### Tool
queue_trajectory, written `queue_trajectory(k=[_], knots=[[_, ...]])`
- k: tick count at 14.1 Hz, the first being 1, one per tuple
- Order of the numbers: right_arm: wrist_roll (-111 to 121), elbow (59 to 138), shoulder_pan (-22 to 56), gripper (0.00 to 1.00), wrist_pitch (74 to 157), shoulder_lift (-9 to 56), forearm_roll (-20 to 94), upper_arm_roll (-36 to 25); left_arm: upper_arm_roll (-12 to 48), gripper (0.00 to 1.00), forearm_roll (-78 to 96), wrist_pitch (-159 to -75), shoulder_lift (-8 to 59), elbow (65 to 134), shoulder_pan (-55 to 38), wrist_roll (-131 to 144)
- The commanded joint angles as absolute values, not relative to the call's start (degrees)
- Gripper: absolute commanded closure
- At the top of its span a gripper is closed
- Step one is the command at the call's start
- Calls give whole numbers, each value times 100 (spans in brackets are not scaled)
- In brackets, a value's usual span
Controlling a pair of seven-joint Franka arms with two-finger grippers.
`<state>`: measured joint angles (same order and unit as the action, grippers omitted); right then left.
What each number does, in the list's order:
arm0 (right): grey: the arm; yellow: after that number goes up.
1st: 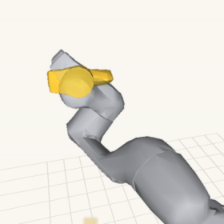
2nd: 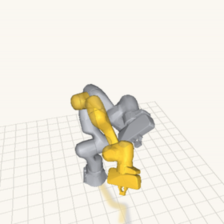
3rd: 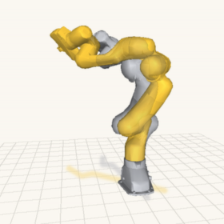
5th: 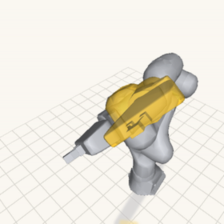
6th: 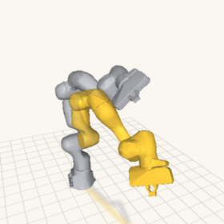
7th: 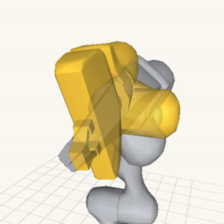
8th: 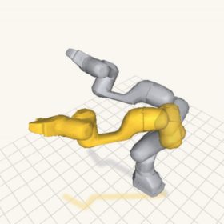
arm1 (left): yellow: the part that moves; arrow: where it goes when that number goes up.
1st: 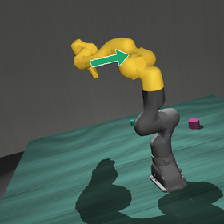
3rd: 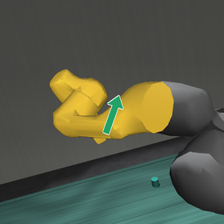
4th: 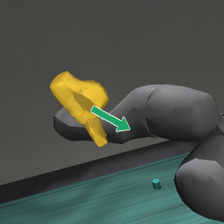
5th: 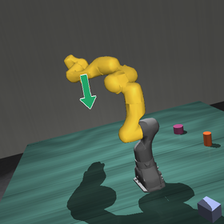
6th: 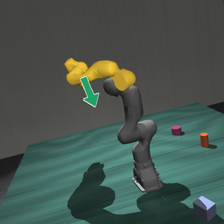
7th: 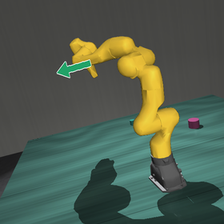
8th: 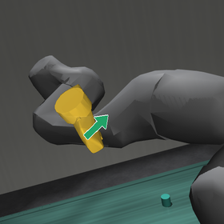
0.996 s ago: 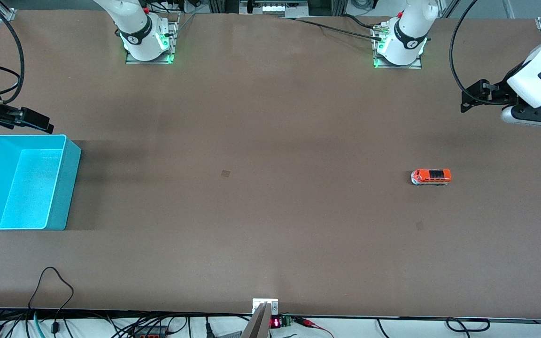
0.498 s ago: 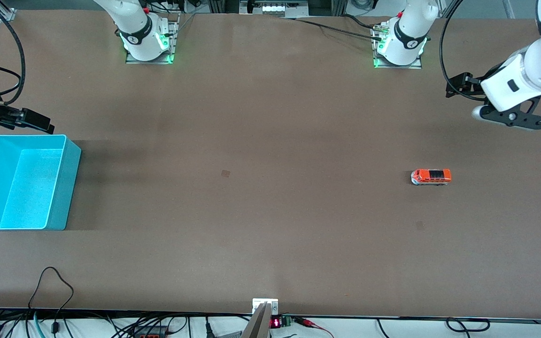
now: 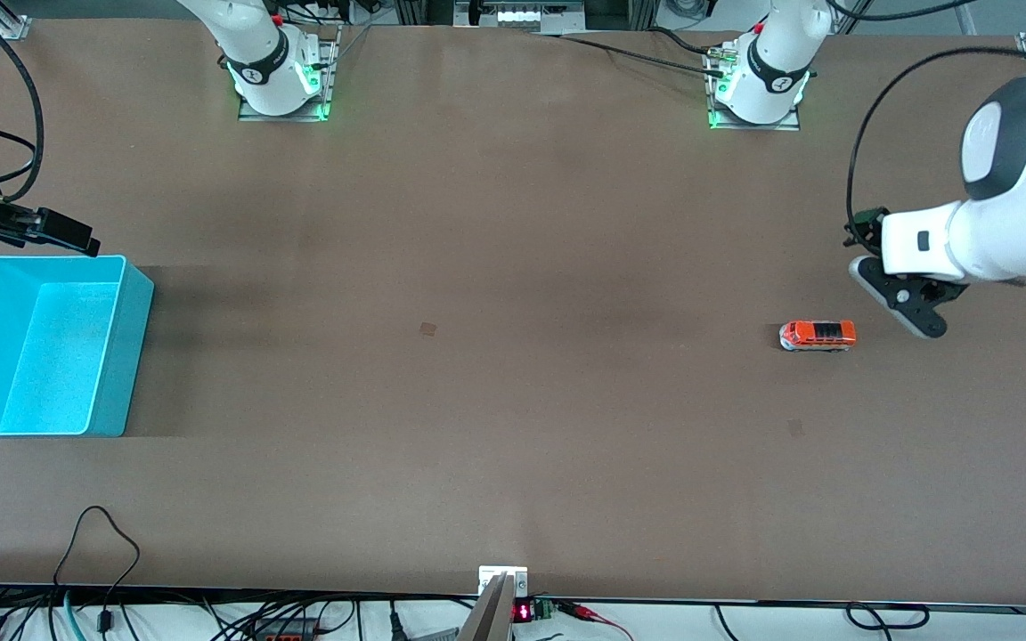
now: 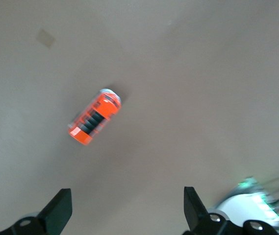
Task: Wind up bus and store in blue box
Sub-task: 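Lower the left gripper over the orange toy bus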
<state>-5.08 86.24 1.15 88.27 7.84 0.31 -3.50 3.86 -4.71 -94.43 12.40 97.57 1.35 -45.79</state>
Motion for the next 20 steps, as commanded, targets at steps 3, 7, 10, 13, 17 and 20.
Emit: queue_trajectory(k=[3,7,10,13,17,20], knots=[[-589,8657,79,0,8868,747,26,-308,387,0,-800,-11386,1212,11063,325,-6456],[-589,8648,88,0,8868,747,26,-308,387,0,-1046,-12609,1678,11565,527,-7539],[-589,8648,88,0,8868,747,26,-308,396,0,-1046,-13691,2055,11873,764,-8268],[-580,8648,88,0,8859,747,35,-308,404,0,-1046,-13799,2223,11926,773,-8411],[-580,8648,97,0,8859,738,26,-299,422,0,-1046,-13982,2241,12190,765,-8411],[-527,8648,79,0,8859,738,26,-308,422,4,-1046,-14290,2259,12374,773,-8420]])
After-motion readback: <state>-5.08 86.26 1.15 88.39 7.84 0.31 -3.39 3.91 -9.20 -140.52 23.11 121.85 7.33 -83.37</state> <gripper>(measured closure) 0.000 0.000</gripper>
